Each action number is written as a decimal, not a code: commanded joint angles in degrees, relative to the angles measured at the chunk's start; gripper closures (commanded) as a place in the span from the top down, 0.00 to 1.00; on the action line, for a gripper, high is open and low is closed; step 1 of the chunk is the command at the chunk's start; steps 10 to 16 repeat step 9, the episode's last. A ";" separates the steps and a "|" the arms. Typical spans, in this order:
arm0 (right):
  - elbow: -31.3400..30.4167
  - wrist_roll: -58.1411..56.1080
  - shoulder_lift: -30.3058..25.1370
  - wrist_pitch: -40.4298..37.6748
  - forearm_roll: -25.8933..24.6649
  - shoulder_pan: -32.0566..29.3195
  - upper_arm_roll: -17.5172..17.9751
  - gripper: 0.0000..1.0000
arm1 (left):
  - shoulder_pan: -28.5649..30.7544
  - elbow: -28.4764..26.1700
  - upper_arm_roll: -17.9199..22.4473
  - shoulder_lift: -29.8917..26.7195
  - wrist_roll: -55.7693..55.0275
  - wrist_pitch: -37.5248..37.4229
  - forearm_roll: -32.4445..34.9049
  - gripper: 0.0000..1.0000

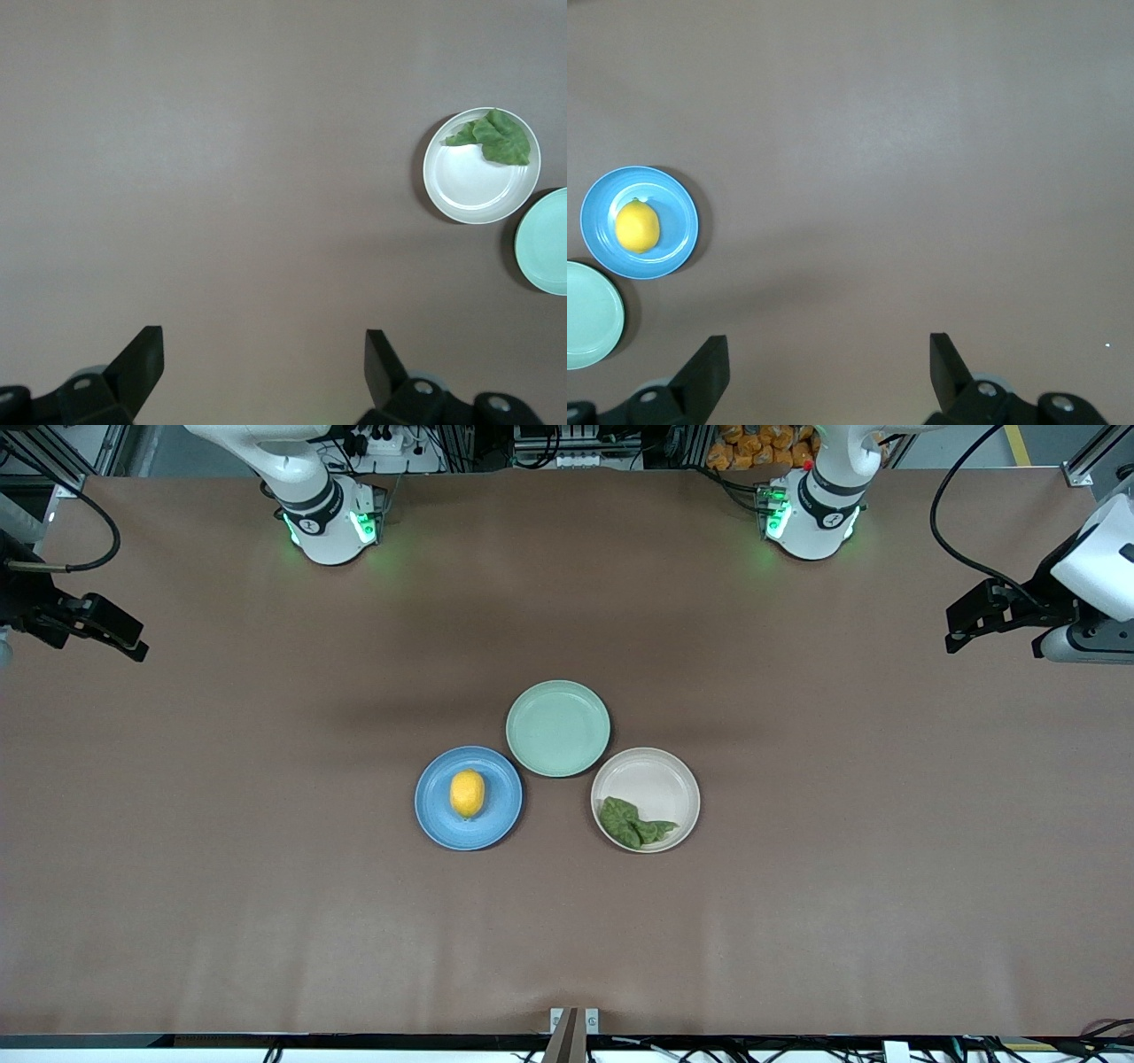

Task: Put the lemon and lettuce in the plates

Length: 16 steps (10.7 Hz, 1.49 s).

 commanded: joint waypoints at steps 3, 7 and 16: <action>1.15 -0.72 0.40 -0.10 0.84 0.21 -0.25 1.00 | 0.48 0.75 -0.05 0.06 0.75 -0.07 -1.29 1.00; 1.15 -0.72 0.40 0.52 0.76 0.20 -0.16 1.00 | 0.48 0.75 -0.05 0.15 0.84 -0.07 -1.29 1.00; 1.15 -0.72 0.40 0.69 0.75 0.20 -0.16 1.00 | 0.48 0.75 0.04 0.15 0.84 -0.07 -1.29 1.00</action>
